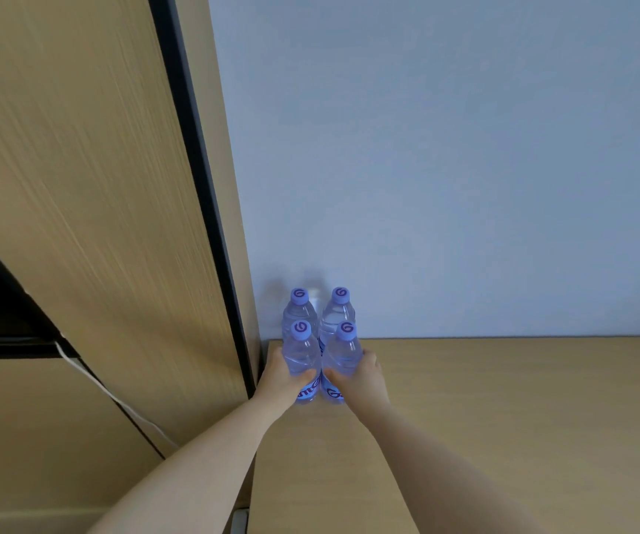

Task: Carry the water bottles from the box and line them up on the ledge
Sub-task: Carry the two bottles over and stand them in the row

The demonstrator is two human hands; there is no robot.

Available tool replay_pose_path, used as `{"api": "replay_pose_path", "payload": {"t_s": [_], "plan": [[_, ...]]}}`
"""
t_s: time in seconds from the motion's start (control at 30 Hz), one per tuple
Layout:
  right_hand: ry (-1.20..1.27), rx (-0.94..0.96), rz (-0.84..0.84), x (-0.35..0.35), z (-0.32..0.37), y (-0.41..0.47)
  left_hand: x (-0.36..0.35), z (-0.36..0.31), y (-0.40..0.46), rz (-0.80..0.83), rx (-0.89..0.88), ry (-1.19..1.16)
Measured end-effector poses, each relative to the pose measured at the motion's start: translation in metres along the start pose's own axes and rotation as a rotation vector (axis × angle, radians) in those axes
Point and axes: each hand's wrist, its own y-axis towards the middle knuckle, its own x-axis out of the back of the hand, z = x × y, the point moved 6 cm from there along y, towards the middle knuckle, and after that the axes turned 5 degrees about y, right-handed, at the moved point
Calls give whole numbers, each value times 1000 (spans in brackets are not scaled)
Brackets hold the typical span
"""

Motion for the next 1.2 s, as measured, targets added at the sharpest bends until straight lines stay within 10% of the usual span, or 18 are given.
{"api": "replay_pose_path", "payload": {"t_s": [0.27,0.53,1.2], "plan": [[-307,56,168,13,-2,-38,16,20,-64,-7,356,640],[-585,242,451,-44,18,-98,57,29,-161,-94,428,763],[-891,791,1065,-465,122,-392,379,195,-500,-511,1045,679]]}}
